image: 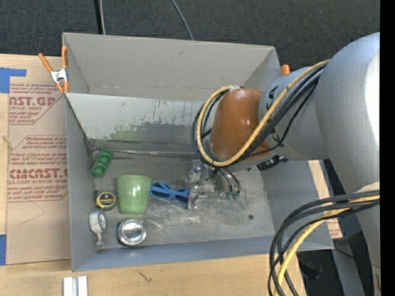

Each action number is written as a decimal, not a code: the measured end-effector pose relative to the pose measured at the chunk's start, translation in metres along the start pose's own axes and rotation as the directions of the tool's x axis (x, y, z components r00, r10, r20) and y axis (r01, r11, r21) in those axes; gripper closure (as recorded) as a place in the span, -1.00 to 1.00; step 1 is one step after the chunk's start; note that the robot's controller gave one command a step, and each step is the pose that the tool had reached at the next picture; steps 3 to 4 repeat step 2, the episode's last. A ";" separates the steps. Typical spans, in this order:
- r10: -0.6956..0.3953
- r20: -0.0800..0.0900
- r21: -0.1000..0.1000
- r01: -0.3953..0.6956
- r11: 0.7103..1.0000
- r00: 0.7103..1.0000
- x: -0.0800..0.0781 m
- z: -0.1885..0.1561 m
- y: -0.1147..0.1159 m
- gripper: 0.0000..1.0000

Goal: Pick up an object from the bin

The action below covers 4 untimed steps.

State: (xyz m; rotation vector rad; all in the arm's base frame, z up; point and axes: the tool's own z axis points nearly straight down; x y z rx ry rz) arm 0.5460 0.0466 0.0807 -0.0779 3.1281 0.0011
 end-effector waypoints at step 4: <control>-0.018 -0.001 -0.002 0.018 1.000 1.000 -0.017 -0.187 0.043 1.00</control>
Offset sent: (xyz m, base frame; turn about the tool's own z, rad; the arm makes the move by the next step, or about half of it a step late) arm 0.0143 0.0266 0.0928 -0.0038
